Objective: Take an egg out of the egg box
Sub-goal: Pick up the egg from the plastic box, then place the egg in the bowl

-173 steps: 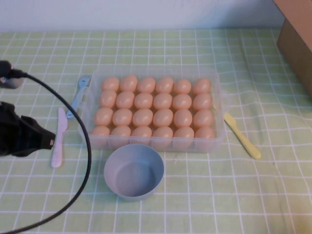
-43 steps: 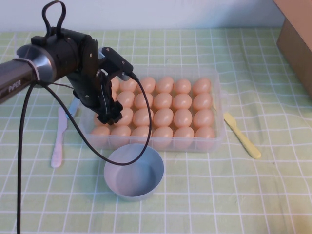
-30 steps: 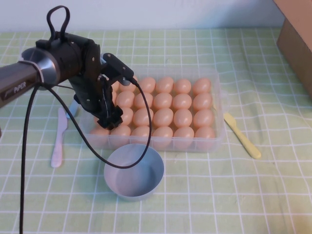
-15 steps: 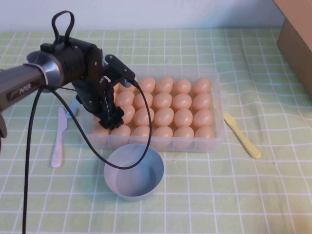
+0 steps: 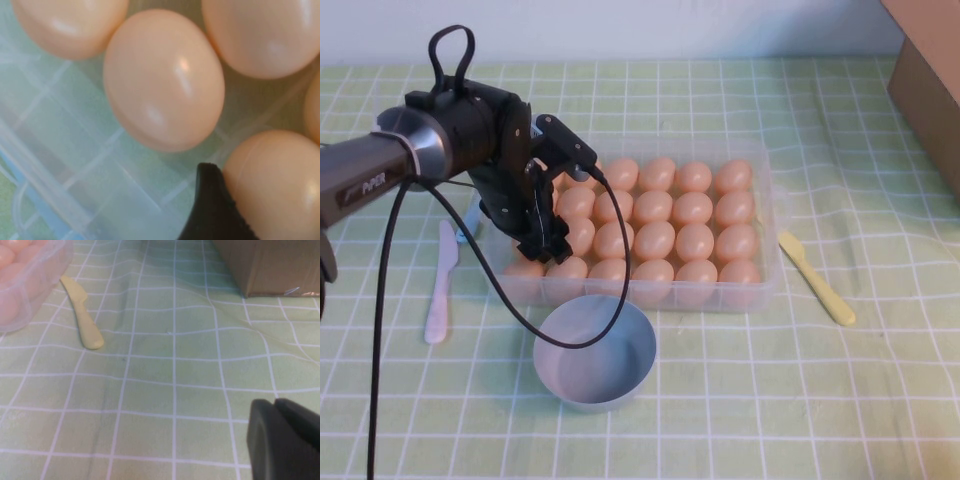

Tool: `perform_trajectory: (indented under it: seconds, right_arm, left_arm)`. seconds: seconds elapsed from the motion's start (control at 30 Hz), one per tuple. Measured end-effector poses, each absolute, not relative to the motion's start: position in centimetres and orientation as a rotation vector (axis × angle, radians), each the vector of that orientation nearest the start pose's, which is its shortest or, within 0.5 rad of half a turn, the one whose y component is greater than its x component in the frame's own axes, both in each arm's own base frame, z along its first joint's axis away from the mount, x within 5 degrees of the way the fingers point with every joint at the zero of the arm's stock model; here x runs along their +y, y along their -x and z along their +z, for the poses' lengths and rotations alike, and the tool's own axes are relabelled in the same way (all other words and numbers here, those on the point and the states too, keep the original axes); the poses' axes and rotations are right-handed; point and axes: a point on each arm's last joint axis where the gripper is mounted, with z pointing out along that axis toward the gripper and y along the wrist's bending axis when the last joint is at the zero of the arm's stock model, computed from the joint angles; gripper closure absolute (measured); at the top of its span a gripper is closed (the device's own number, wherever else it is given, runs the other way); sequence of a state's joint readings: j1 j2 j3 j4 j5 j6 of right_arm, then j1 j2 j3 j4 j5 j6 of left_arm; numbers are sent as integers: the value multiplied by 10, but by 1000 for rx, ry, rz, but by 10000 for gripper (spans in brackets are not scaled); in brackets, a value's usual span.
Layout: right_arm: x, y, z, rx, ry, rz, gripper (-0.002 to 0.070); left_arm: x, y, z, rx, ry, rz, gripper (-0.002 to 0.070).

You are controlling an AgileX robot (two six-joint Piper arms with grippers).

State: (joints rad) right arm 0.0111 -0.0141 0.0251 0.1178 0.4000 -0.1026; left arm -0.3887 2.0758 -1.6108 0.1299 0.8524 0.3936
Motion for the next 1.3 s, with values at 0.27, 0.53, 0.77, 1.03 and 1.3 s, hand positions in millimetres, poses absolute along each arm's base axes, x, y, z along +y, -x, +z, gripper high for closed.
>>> perform_trajectory:
  seconds: [0.27,0.53,0.77,1.03,1.3]
  right_arm:
    - [5,-52,170,1892,36,55,694]
    - [5,-52,170,1892,36,55,694]
    - [5,-52,170,1892,36,55,694]
    - [5,-52,170,1892,36,55,694]
    - [5,-52,170,1892,36,55,694]
  left_arm:
    - [-156,-406,214,2542,-1146,164,304]
    - [-147,-380,279,2484,-1105,172,304]
    - [-150,-324,342,2433,-1143,134,305]
    - [-192,-251,326,2403,-1419,1,305]
    - [-206,-233,274,2465,-1512,-56,305]
